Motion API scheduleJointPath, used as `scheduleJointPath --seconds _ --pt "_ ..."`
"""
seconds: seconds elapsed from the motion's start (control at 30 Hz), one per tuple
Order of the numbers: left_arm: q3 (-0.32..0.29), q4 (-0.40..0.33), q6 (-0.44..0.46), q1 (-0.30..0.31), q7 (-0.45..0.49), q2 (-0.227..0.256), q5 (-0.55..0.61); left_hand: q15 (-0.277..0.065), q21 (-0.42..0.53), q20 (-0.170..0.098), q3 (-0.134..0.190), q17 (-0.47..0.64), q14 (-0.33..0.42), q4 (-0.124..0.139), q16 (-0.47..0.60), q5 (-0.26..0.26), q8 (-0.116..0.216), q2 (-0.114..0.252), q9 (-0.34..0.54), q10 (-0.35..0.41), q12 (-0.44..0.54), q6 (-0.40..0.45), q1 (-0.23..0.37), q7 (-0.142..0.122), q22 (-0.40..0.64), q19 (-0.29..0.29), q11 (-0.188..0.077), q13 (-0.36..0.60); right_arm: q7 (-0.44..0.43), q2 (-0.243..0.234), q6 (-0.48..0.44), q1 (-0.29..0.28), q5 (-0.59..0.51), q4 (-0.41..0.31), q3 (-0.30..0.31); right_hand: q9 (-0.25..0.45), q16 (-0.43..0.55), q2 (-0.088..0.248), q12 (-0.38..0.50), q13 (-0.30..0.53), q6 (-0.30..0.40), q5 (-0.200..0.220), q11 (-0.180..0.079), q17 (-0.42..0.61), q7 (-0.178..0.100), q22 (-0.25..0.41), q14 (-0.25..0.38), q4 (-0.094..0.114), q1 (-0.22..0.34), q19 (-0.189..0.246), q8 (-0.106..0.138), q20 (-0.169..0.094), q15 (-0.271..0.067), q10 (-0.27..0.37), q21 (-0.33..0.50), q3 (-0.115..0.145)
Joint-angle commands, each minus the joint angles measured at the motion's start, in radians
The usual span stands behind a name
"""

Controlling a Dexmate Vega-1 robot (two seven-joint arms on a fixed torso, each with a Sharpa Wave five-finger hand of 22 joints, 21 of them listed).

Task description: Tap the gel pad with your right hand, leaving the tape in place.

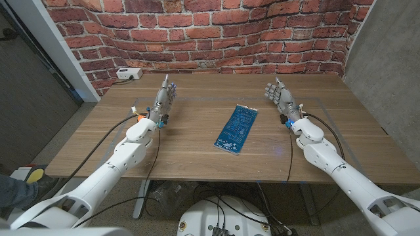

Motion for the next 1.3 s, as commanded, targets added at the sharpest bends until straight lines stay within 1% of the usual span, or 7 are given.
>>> scheduleJointPath --seconds 0.03,0.7,0.77,0.83,0.93,1.13,1.3 --pt "-0.006 -0.063 0.034 0.024 -0.003 0.036 -0.007 0.002 0.009 -0.010 -0.001 0.002 0.001 0.006 0.008 0.006 0.005 0.006 0.004 0.001 0.007 0.007 0.010 0.002 0.003 0.004 0.005 0.002 0.029 0.027 0.112 -0.021 -0.010 0.030 0.003 0.004 0.006 0.001 0.005 0.004 0.005 0.005 0.000 0.004 -0.002 0.005 0.010 -0.004 0.008 0.006 0.008 0.002 0.001 0.010 0.003 0.004" --pt "-0.013 -0.136 0.010 0.065 0.013 0.077 0.032 -0.001 0.017 -0.003 -0.001 0.001 0.066 -0.005 0.014 0.005 0.017 0.025 0.004 0.069 0.022 0.079 0.035 0.008 0.002 0.048 0.010 0.002 0.030 -0.017 0.208 -0.083 -0.075 -0.056 0.007 0.004 0.011 -0.005 0.011 0.004 0.012 0.006 -0.008 0.002 -0.010 0.005 0.018 -0.004 -0.001 0.019 0.012 0.000 -0.006 0.023 -0.002 -0.003" --pt "-0.011 -0.136 0.013 0.063 0.024 0.074 0.037 0.002 0.026 -0.033 0.001 0.001 0.084 -0.010 0.013 0.003 0.018 0.035 0.004 0.086 0.023 0.100 0.047 0.012 0.002 0.081 0.016 0.002 0.025 -0.020 0.204 -0.091 -0.074 -0.070 0.008 0.004 0.012 -0.005 0.012 0.004 0.012 0.006 -0.007 0.002 -0.010 0.005 0.018 -0.004 -0.001 0.020 0.012 0.000 -0.006 0.024 -0.002 -0.003" --pt "-0.009 -0.136 0.018 0.060 0.039 0.072 0.049 -0.004 0.037 -0.061 0.000 0.000 0.152 -0.019 0.021 -0.005 0.028 0.044 0.004 0.147 0.032 0.167 0.068 0.008 -0.001 0.140 0.021 0.001 0.024 -0.031 0.201 -0.094 -0.088 -0.079 0.006 0.004 0.012 -0.005 0.012 0.004 0.013 0.006 -0.007 0.002 -0.010 0.005 0.020 -0.004 -0.001 0.021 0.013 0.000 -0.007 0.024 -0.002 -0.004" --pt "-0.003 -0.126 0.015 0.050 0.027 0.068 0.050 -0.008 0.040 -0.066 -0.002 -0.001 0.174 -0.023 0.019 -0.010 0.028 0.046 0.004 0.177 0.036 0.189 0.077 0.009 -0.001 0.166 0.013 0.001 0.018 -0.051 0.194 -0.104 -0.106 -0.097 0.005 0.003 0.014 -0.005 0.011 0.004 -0.006 0.007 -0.013 0.002 -0.009 0.005 0.022 -0.002 -0.007 0.025 0.006 0.000 -0.011 0.021 -0.005 -0.007" --pt "0.003 -0.113 0.005 0.040 0.006 0.063 0.049 -0.006 0.020 -0.061 -0.003 0.000 0.151 -0.027 0.001 -0.015 0.007 0.052 0.004 0.149 0.015 0.162 0.088 0.006 -0.002 0.136 0.012 0.001 0.005 -0.058 0.227 -0.131 -0.123 -0.113 0.012 0.003 0.015 -0.007 0.010 0.004 -0.010 0.008 -0.016 0.002 -0.017 0.005 0.025 0.000 -0.014 0.031 0.006 -0.006 -0.015 0.018 -0.007 -0.010" --pt "0.005 -0.114 0.008 0.038 0.009 0.063 0.052 -0.005 0.018 -0.062 -0.003 0.000 0.149 -0.028 -0.001 -0.017 0.005 0.054 0.004 0.146 0.012 0.163 0.090 0.007 -0.002 0.136 0.014 0.001 -0.004 -0.065 0.241 -0.150 -0.139 -0.137 0.013 0.005 0.016 -0.008 0.012 0.004 0.035 0.010 -0.015 0.001 -0.019 0.005 0.029 0.000 -0.022 0.038 0.025 -0.007 -0.017 0.020 -0.013 -0.015"
